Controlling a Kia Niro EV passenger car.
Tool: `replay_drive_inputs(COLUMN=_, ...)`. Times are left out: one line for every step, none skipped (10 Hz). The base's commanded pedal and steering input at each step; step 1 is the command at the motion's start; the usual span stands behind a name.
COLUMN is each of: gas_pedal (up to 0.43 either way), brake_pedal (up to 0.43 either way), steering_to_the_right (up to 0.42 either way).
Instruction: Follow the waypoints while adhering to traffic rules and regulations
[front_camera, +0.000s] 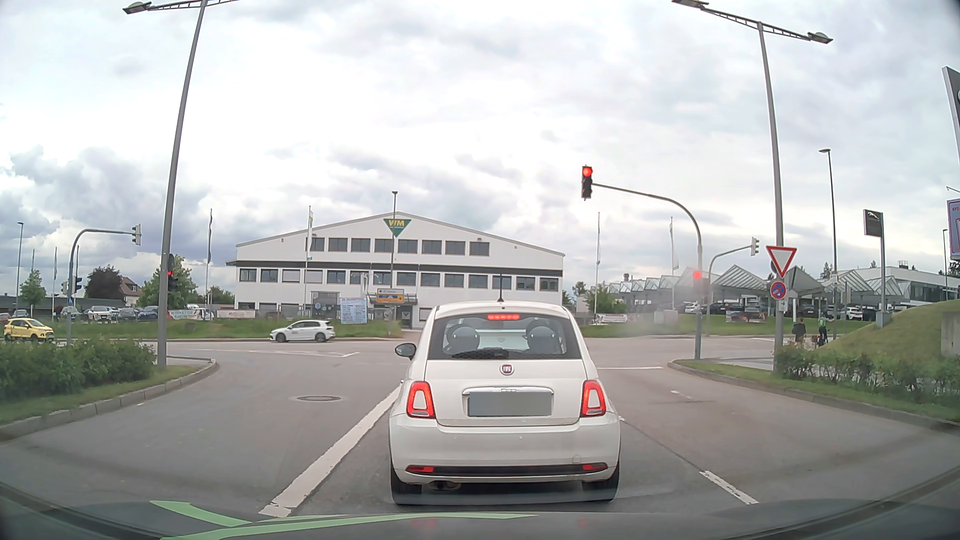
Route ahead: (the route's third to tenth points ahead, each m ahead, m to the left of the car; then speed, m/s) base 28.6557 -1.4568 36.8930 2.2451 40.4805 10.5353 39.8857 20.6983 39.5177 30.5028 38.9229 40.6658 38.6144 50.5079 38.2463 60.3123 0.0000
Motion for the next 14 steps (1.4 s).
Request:
replay_drive_inputs(gas_pedal=0.000, brake_pedal=0.348, steering_to_the_right=-0.001)
replay_drive_inputs(gas_pedal=0.000, brake_pedal=0.348, steering_to_the_right=-0.001)
replay_drive_inputs(gas_pedal=0.000, brake_pedal=0.348, steering_to_the_right=-0.001)
replay_drive_inputs(gas_pedal=0.000, brake_pedal=0.348, steering_to_the_right=-0.001)
replay_drive_inputs(gas_pedal=0.000, brake_pedal=0.348, steering_to_the_right=-0.001)
replay_drive_inputs(gas_pedal=0.000, brake_pedal=0.348, steering_to_the_right=-0.001)
replay_drive_inputs(gas_pedal=0.000, brake_pedal=0.348, steering_to_the_right=-0.001)
replay_drive_inputs(gas_pedal=0.000, brake_pedal=0.348, steering_to_the_right=-0.001)
replay_drive_inputs(gas_pedal=0.000, brake_pedal=0.348, steering_to_the_right=-0.001)
replay_drive_inputs(gas_pedal=0.000, brake_pedal=0.348, steering_to_the_right=-0.001)
replay_drive_inputs(gas_pedal=0.000, brake_pedal=0.348, steering_to_the_right=-0.001)
replay_drive_inputs(gas_pedal=0.000, brake_pedal=0.348, steering_to_the_right=-0.001)
replay_drive_inputs(gas_pedal=0.000, brake_pedal=0.348, steering_to_the_right=-0.001)
replay_drive_inputs(gas_pedal=0.000, brake_pedal=0.348, steering_to_the_right=-0.001)
